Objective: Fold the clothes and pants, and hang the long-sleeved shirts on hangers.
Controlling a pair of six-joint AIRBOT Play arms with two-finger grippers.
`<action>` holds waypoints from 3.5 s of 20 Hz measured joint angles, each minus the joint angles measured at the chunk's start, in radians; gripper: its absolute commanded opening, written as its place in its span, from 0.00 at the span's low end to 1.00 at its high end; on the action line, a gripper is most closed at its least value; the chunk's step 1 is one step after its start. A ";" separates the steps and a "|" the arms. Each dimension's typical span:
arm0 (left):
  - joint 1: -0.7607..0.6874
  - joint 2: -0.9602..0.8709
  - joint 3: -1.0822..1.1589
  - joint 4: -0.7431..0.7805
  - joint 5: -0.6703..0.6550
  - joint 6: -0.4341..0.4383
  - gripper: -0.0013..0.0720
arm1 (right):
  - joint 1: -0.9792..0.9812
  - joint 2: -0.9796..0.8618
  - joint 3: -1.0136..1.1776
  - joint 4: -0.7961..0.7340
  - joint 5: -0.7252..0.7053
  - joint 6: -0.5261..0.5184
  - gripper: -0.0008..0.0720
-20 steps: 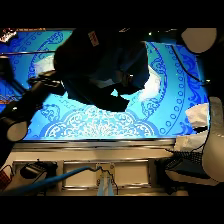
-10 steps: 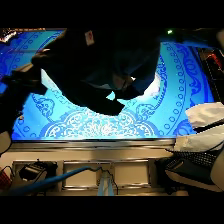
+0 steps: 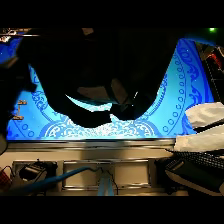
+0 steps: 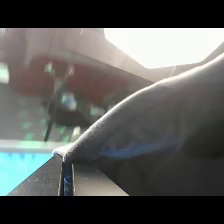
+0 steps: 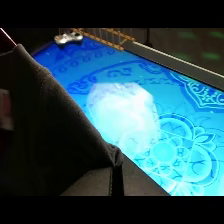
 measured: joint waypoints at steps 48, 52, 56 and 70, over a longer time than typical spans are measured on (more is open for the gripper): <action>-0.013 -0.708 0.249 -1.244 -0.468 0.473 0.88 | 0.136 -0.280 -0.093 -0.262 -0.076 0.074 0.04; 0.032 -0.738 0.255 -1.387 -0.476 0.509 0.91 | 0.136 -0.280 -0.093 -0.261 -0.071 0.071 0.04; 0.045 -0.781 0.256 -1.450 -0.480 0.513 0.90 | 0.136 -0.280 -0.093 -0.250 -0.090 0.071 0.04; 0.055 -0.937 0.257 -1.846 -0.482 0.735 0.04 | 0.136 -0.280 -0.093 -0.137 -0.147 0.064 0.04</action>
